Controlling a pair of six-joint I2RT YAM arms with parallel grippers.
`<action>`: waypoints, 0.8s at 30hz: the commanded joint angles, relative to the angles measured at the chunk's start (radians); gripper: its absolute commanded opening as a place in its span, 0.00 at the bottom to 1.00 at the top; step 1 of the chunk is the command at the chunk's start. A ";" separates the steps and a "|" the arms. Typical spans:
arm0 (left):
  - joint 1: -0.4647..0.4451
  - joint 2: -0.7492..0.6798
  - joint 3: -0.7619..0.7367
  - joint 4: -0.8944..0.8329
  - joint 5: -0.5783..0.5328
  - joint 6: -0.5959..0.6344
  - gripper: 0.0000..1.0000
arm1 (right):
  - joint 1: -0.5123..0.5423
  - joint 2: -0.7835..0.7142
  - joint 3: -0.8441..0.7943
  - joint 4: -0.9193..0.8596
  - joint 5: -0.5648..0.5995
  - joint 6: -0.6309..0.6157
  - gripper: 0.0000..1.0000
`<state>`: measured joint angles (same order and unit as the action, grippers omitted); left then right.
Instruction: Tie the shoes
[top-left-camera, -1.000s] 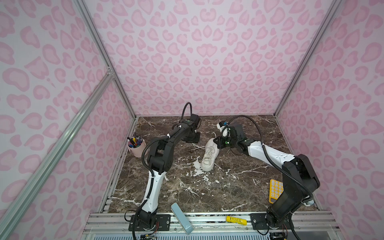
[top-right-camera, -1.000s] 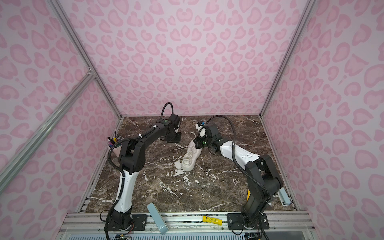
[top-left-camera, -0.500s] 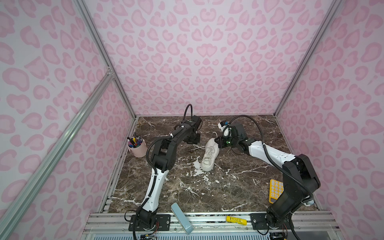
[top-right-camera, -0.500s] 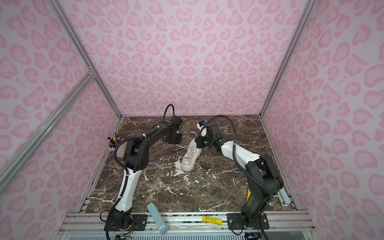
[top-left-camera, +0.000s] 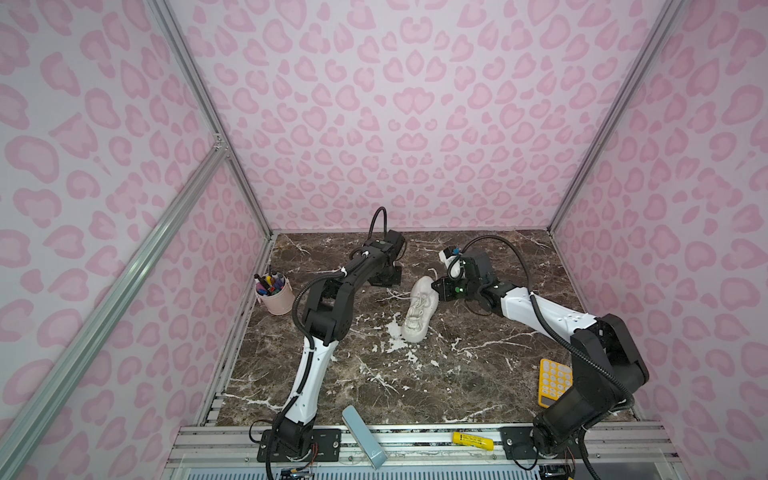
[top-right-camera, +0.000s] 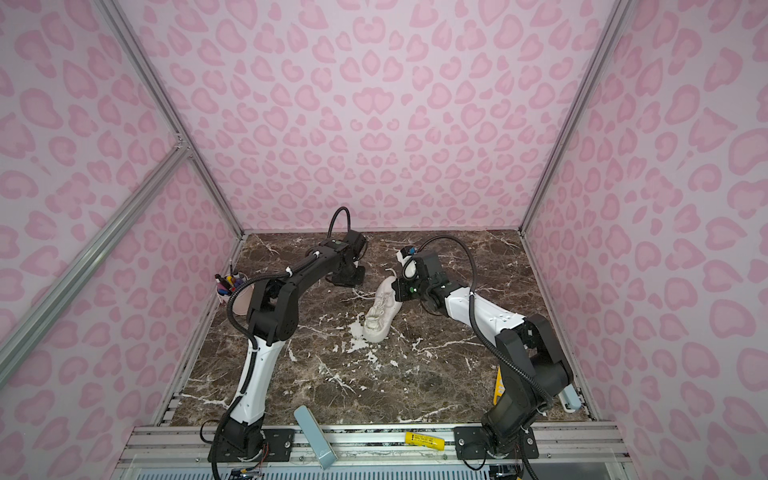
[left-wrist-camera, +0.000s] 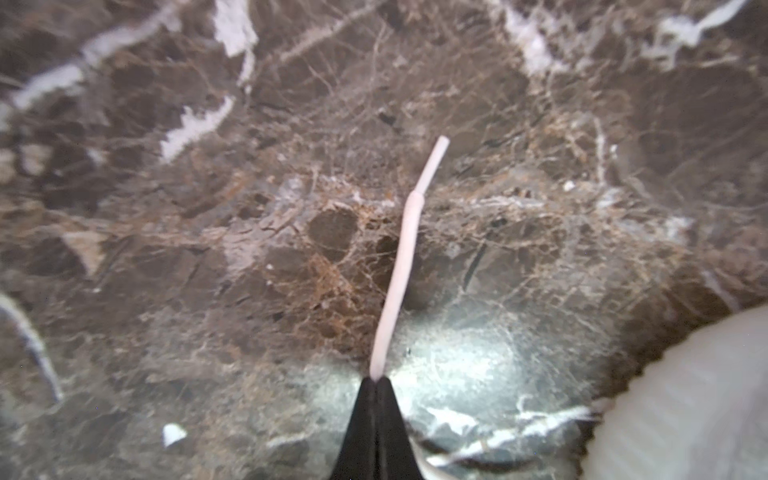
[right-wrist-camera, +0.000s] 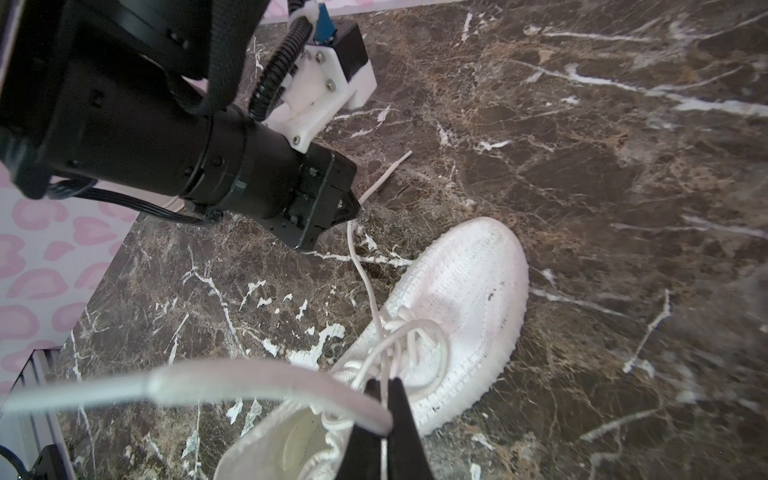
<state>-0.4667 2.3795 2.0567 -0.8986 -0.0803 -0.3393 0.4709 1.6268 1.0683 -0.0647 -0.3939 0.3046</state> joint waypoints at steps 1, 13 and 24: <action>0.009 -0.059 -0.003 -0.021 -0.052 0.029 0.03 | 0.004 -0.018 -0.017 0.021 0.035 0.025 0.05; 0.101 -0.317 -0.159 -0.043 -0.073 0.066 0.03 | 0.003 -0.195 -0.139 -0.025 0.225 0.106 0.03; 0.130 -0.528 -0.282 -0.074 -0.164 0.107 0.03 | -0.072 -0.345 -0.195 -0.146 0.367 0.189 0.02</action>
<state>-0.3473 1.8820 1.7901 -0.9459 -0.2058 -0.2562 0.4129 1.3010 0.8787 -0.1600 -0.0956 0.4603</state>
